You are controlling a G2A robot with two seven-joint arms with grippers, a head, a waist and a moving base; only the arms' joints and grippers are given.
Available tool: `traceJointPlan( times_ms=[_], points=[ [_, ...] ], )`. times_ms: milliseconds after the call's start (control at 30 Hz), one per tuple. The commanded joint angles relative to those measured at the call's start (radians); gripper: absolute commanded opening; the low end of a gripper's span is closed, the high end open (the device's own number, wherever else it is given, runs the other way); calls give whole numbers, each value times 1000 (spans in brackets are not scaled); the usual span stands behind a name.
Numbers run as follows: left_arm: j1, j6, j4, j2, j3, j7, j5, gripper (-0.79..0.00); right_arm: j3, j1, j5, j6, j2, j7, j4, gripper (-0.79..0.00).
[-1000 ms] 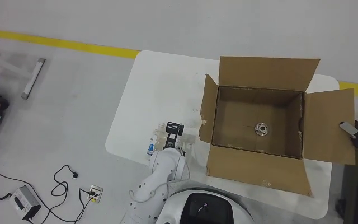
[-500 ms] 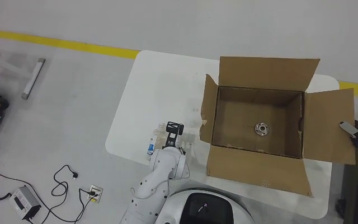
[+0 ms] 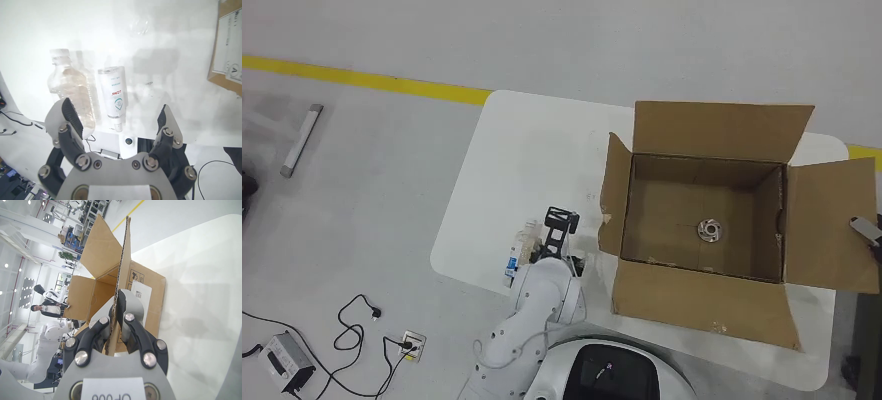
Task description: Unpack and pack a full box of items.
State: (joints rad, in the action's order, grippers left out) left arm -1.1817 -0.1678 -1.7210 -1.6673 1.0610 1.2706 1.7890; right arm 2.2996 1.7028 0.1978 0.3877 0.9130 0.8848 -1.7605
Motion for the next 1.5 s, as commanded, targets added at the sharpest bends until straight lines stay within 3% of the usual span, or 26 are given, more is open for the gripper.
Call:
traceJointPlan(
  times_ms=[0,133,167,200,233,267,533,833,867,900,933,1267,1467],
  points=[
    [0,13,-50,0,-15,22,36,0,0,-3,-3,6,-2,3,6,-785],
    [-3,27,-133,-2,-40,50,96,0,1,-10,-9,17,-5,6,13,-782],
    [-3,31,-149,-3,-46,55,111,0,1,-12,-8,19,-5,7,14,-597],
    [-2,33,-164,-3,-51,62,126,0,2,-12,-6,22,-6,9,12,-277],
    [0,37,-179,-4,-57,66,137,0,2,-12,-4,24,-6,10,12,-15],
    [2,41,-194,-5,-63,69,148,0,4,-11,-2,26,-7,11,10,0],
    [8,68,-286,-13,-90,87,224,0,46,2,-1,37,-6,-26,-12,0],
    [13,89,-375,-19,-85,52,292,0,145,24,-98,113,5,-182,-121,-9],
    [14,90,-384,-20,-86,41,307,0,153,30,-113,130,8,-202,-141,-163],
    [14,90,-393,-20,-87,30,324,0,160,38,-131,154,11,-216,-165,-536],
    [15,90,-403,-21,-89,20,339,0,165,47,-147,177,14,-232,-185,-785],
    [45,118,-447,-34,-105,-38,372,0,113,157,-341,261,53,-374,-361,-785],
    [69,127,-438,-45,-104,-60,348,0,65,195,-437,267,68,-428,-383,-785]
  ],
)
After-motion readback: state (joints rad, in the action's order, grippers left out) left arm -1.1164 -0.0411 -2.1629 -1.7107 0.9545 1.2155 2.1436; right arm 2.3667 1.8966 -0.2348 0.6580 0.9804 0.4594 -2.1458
